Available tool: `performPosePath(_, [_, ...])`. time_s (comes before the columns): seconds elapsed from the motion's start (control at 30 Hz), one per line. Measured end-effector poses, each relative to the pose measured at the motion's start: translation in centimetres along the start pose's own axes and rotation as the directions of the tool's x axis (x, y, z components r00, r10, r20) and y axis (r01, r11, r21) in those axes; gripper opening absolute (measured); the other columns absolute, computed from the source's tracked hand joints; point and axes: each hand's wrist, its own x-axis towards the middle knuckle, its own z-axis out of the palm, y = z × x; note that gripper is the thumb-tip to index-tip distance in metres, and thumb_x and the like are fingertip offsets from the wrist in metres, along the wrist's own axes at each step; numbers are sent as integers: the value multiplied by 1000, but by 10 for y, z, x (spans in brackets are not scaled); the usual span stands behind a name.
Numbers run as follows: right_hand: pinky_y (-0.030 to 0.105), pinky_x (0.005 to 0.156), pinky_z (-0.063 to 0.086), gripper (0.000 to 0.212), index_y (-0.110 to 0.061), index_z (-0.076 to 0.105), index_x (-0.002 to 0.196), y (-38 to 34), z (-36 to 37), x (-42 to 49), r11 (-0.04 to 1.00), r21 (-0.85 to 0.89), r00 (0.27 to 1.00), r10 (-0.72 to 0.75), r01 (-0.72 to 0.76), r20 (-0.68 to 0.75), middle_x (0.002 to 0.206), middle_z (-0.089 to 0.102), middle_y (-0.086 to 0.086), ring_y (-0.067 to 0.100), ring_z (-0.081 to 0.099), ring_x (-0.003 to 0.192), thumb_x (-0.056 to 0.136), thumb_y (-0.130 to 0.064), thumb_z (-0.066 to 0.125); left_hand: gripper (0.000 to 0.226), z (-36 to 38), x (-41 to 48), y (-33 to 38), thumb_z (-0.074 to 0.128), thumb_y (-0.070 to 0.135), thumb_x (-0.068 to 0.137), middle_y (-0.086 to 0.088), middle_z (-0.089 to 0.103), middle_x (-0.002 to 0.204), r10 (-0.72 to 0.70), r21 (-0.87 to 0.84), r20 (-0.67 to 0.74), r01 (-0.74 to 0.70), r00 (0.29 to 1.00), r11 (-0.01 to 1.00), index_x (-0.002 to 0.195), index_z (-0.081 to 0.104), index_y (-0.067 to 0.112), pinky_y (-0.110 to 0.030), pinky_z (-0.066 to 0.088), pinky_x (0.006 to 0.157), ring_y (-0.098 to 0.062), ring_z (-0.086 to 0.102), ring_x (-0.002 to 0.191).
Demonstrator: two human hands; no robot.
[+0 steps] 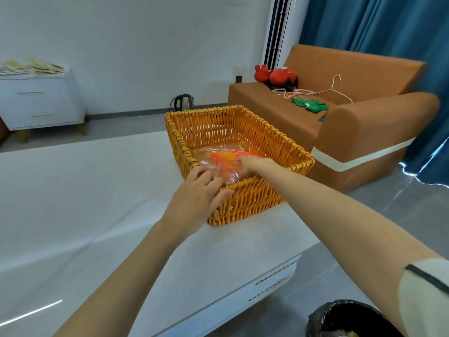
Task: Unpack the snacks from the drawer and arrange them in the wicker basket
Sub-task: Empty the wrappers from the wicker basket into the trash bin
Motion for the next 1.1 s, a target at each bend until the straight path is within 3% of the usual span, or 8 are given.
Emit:
performPosePath(0.2, [32,82,49,37,-3,51,131,0,6,3,997,42,964,75,-67,-255,125,55,16,27,57,107,94,-3,54,87,9,0,-11,-16,57,92,2,58,118,11,15,68,-12,998,1000,119,59,21,-35,35,106,-26,41,125])
performPosePath(0.37, [36,73,52,30,-1,63,112,5,-5,-23,999,48,786,34,-5,-618,102,64,14,31,63,91,88,13,50,43,15,-9,-13,18,34,103,-1,57,125,49,-74,78,-43,996,996,132,46,21,-45,31,113,-30,43,128])
performPosePath(0.5, [41,78,58,44,-18,65,124,18,-28,-56,990,44,616,-47,133,-786,105,71,11,30,67,89,92,7,49,49,0,-16,-4,27,46,102,10,36,147,-201,-403,13,190,979,895,147,31,28,-24,27,107,-12,28,139])
performPosePath(0.63, [40,74,58,40,-23,64,126,31,-43,-113,969,-58,436,-161,240,-886,104,73,6,27,68,90,95,0,51,42,-37,-20,13,34,47,101,1,42,122,-400,-483,-316,217,860,848,130,45,19,-22,37,86,-9,39,110])
performPosePath(0.8, [45,69,58,35,-17,71,115,61,-25,-180,945,-143,321,-239,294,-916,109,72,7,29,62,108,86,3,65,59,-85,-21,41,34,64,91,-14,39,126,-278,-267,-596,141,754,953,125,45,17,-24,17,94,-23,32,115])
performPosePath(0.9, [36,58,56,33,-18,74,107,85,-3,-215,935,-218,231,-286,280,-930,106,74,3,28,65,102,81,3,71,86,-105,-23,66,48,77,77,-6,21,147,-150,-184,-385,84,910,979,145,28,29,-42,20,108,-25,20,135])
performPosePath(0.97, [32,60,56,34,-19,75,105,98,17,-233,921,-248,189,-312,300,-931,104,74,0,25,68,98,80,4,70,112,-105,-28,83,49,85,64,-6,0,159,-34,-22,-141,31,989,999,151,-1,38,-49,4,116,-30,1,145])
performPosePath(1.1, [26,61,55,36,-22,76,105,124,64,-265,931,-162,178,-230,328,-957,106,73,-6,18,70,96,80,4,69,115,-76,-42,124,58,74,73,-8,-21,159,66,73,111,-74,992,995,144,-26,41,-54,7,117,-36,-10,147])
